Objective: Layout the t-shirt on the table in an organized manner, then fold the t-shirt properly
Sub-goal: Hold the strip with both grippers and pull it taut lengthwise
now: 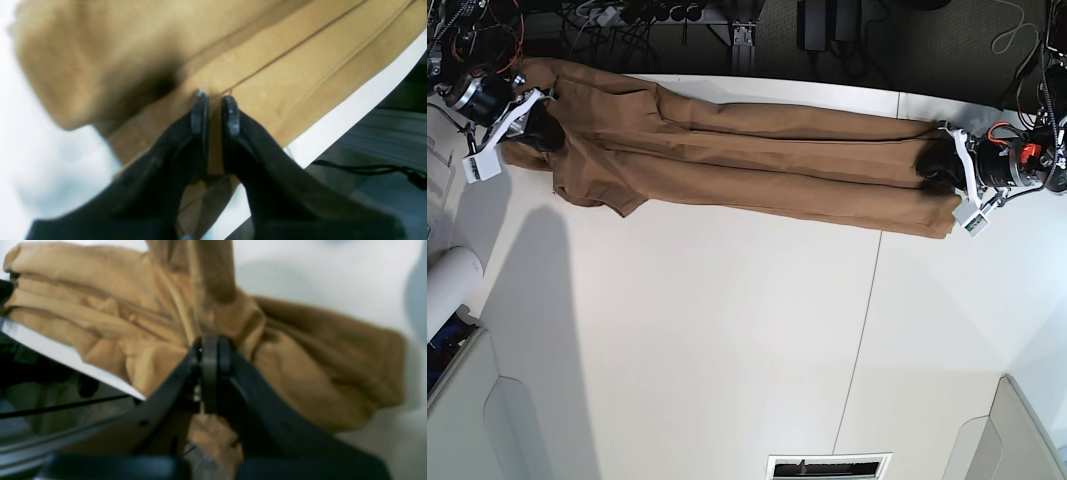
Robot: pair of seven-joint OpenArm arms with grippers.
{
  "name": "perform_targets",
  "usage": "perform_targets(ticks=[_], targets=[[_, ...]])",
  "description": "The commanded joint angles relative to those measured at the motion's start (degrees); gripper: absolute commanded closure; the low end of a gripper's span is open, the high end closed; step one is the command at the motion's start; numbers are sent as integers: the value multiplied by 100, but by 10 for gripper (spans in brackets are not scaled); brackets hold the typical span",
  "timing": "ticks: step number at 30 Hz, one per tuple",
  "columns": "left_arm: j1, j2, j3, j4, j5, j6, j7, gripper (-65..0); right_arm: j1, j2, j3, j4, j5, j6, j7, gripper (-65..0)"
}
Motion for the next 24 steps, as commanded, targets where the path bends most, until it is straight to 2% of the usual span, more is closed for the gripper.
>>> perform_targets(ticks=[1,3,4,6,7,8,13,21,24], targets=[[-74,-111,-50,50,-83,-12,-63,-106,-33,94,44,101,35,22,96,0],[-76,-66,-50,50,-87,-12,-63,-106,-68,94,44,98,-68,20,131,0],[-81,-44,-50,52,-98,-12,-66,-106,-76,94,44,98,-111,17,133,-65],[-92,-2,-50,52,-101,-12,-66,-106,-76,94,44,98,-149,13,138,-244],[-92,7,-50,52,-101,-12,-66,-106,-74,96,46,98,-146,0,157,-299],[-94,11,-50,52,-98,-12,-66,-106,-74,96,46,101,-146,0,203,-317],[-90,7,-50,52,-52,-12,-59,-106,-57,94,46,188,-146,0,542,-316],[-90,7,-50,52,-17,-12,-59,-106,-57,74,46,872,-258,-4,566,-316],[-92,2,-50,52,-20,-12,-59,-106,-37,13,46,892,-282,-4,846,-314]])
